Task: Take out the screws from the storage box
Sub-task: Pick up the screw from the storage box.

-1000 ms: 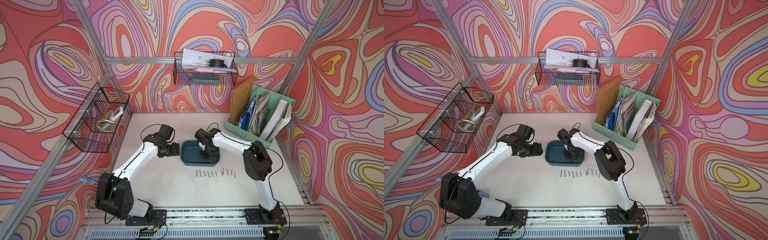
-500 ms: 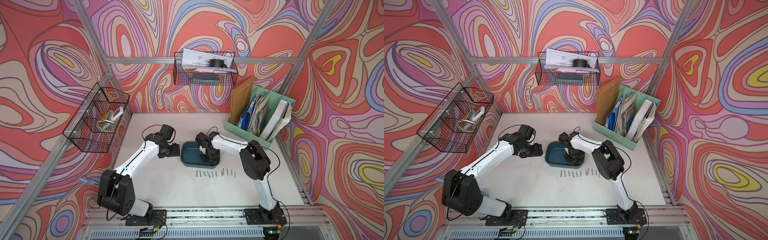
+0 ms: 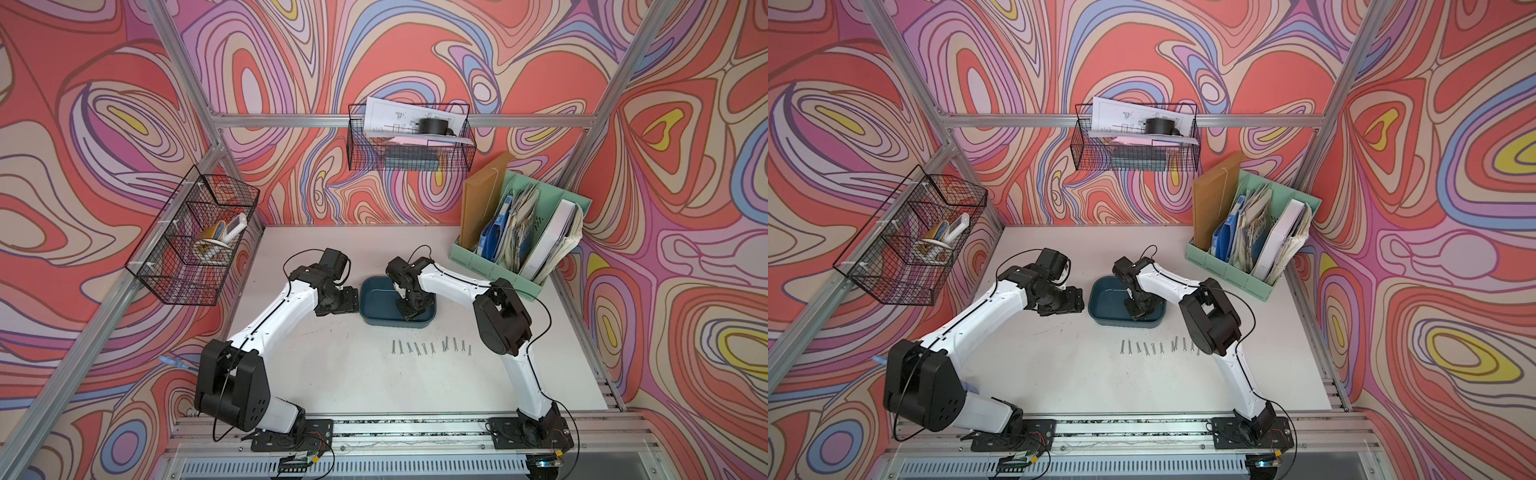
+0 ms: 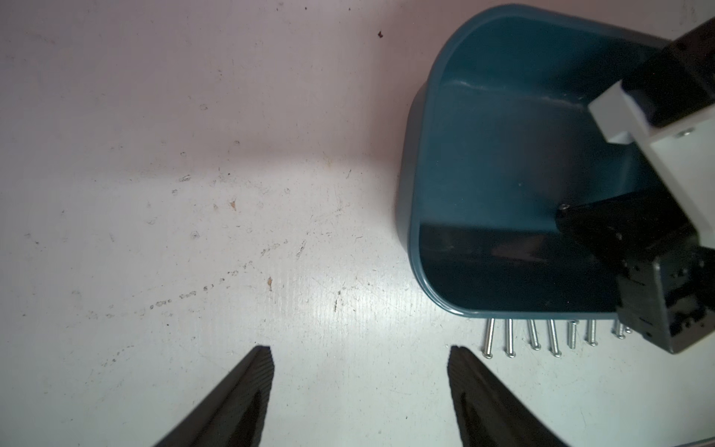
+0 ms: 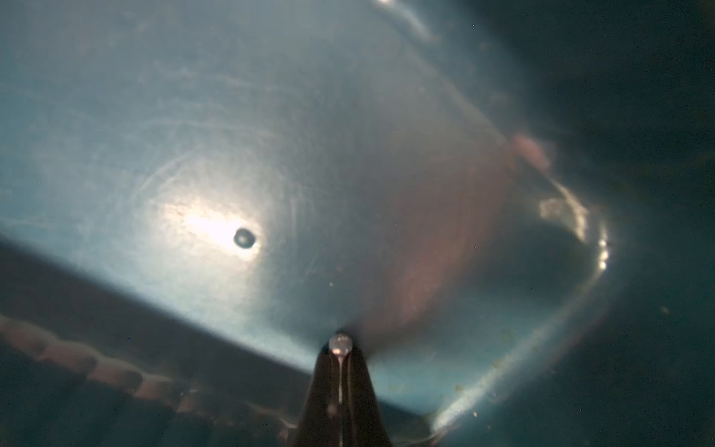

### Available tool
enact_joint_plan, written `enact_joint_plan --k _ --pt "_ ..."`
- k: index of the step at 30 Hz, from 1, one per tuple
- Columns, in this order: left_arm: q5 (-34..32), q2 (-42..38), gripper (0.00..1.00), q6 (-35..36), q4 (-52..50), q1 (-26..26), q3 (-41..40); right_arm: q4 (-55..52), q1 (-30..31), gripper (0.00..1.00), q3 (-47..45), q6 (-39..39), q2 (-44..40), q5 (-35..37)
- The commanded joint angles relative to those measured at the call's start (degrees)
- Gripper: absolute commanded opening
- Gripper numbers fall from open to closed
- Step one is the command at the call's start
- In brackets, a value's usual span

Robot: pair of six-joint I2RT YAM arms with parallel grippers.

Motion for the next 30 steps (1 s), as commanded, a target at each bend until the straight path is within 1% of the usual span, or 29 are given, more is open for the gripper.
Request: enact_joint_plan --k 1,7,12,20,25,30 --pt "-0.79 -0.18 0.77 0.98 -1.3 0.44 1.4 0.92 -1.18 0.0 0.8 1.39 0.28 1.81" --pt "-0.58 -0.46 0.77 0.79 -0.95 0.39 1.14 0.56 -1.19 0.0 1.81 1.57 -3.73 2.67" --pt "-0.6 -0.73 0.77 0.54 -0.73 0.4 0.87 0.86 -1.51 0.0 1.61 2.78 -5.23 4.0" --pt "-0.79 -1.26 0.77 0.52 -0.55 0.42 0.66 2.69 -3.68 0.0 1.58 5.87 -7.01 2.31" --pt "-0.92 -0.91 0.77 0.91 -0.59 0.42 0.96 1.28 -3.73 0.0 1.52 5.99 -7.38 2.5" --pt "-0.6 -0.69 0.77 0.76 0.49 0.44 0.52 0.67 -3.73 0.0 0.45 7.38 -10.22 2.51"
